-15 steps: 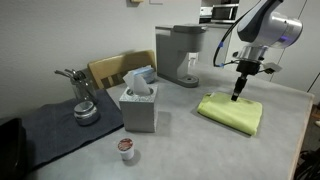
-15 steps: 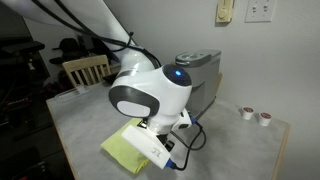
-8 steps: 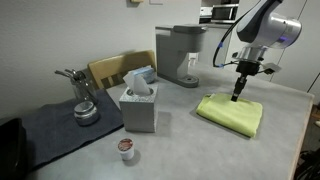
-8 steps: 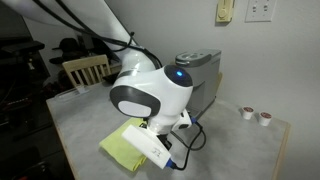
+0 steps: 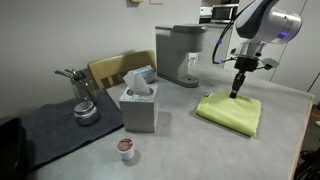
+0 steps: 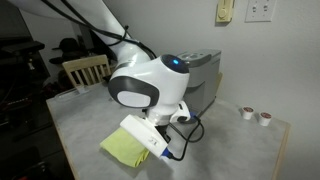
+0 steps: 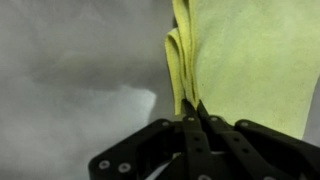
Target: Unfold the towel once
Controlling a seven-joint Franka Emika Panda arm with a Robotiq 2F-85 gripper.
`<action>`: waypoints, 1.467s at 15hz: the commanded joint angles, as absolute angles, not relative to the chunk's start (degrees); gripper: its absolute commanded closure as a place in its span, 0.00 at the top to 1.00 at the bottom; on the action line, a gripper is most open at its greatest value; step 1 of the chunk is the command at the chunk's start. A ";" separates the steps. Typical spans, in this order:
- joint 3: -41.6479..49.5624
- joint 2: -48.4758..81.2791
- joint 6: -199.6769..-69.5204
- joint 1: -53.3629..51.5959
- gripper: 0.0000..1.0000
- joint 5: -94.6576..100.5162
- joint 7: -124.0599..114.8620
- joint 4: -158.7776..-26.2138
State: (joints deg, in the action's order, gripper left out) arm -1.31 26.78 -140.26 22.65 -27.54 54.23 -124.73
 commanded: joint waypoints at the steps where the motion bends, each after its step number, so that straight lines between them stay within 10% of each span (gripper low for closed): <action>1: -0.37 20.65 -139.43 20.24 0.01 -25.23 49.62 -128.18; 22: 3.66 11.31 -138.95 13.70 0.01 -23.45 27.54 -133.58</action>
State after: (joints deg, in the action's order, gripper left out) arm 2.48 10.28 -137.05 13.65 -22.47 28.08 -132.59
